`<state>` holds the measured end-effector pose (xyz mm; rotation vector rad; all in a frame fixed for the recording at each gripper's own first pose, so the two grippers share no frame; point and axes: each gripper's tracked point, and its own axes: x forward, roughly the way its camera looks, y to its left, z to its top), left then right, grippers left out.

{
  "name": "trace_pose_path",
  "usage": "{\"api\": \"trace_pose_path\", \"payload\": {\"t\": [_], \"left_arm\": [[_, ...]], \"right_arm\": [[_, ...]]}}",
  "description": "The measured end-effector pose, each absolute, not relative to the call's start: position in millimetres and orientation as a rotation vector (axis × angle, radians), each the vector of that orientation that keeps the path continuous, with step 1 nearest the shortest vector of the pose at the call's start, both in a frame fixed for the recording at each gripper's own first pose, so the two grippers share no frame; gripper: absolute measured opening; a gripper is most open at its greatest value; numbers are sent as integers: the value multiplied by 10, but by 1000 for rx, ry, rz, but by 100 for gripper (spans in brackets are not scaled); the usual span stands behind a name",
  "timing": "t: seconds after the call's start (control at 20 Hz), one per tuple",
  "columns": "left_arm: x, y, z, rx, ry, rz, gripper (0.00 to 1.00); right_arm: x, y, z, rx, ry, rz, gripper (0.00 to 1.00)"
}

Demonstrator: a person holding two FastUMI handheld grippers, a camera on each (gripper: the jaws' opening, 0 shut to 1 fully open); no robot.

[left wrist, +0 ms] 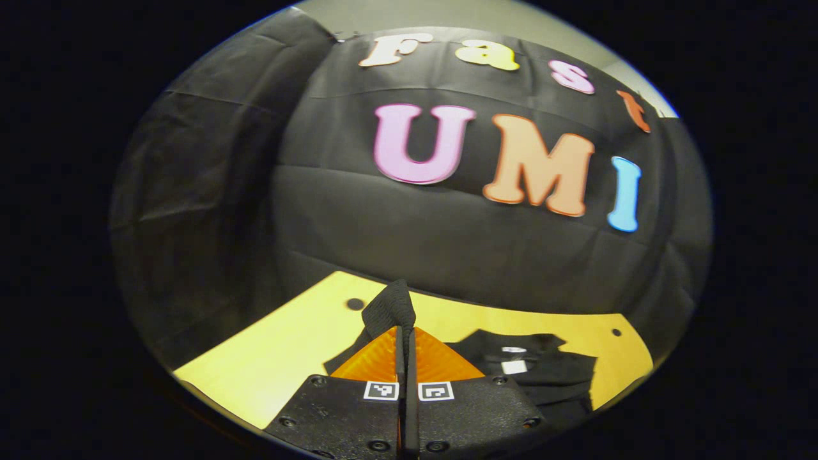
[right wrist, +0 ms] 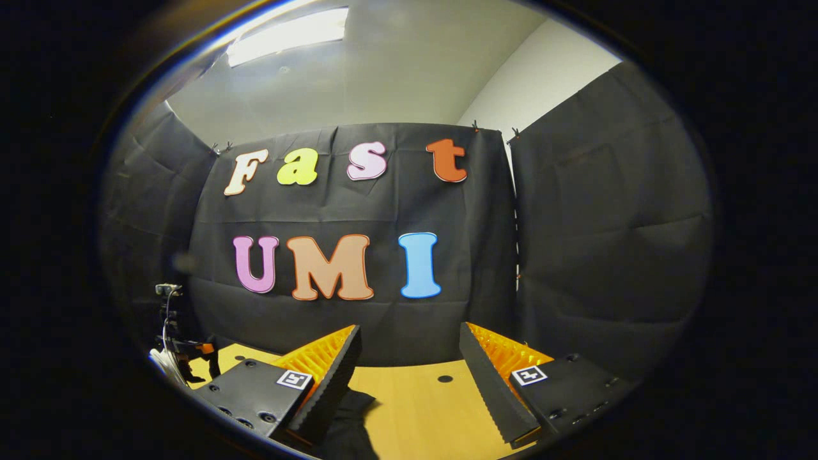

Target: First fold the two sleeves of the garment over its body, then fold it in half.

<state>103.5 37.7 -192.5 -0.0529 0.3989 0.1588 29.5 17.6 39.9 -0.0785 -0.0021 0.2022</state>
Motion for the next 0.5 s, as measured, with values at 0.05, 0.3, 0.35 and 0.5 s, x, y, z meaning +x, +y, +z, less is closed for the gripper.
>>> {"api": "trace_pose_path", "payload": {"t": [0.05, 0.3, 0.35, 0.5], "left_arm": [[1133, 91, -2002, -65, 412, 112, 0], [1379, -1158, -2589, -64, 510, -55, 0], [1341, -1373, -2722, -66, 529, -86, 0], [1285, -1867, -3054, -64, 587, -147, 0]], "right_arm": [[297, 117, 378, -94, 3, 198, 97], [228, -107, 222, -69, 60, 205, 94], [204, -160, 234, -61, 71, 200, 97], [200, -319, 148, -89, 102, 166, 100]]}}
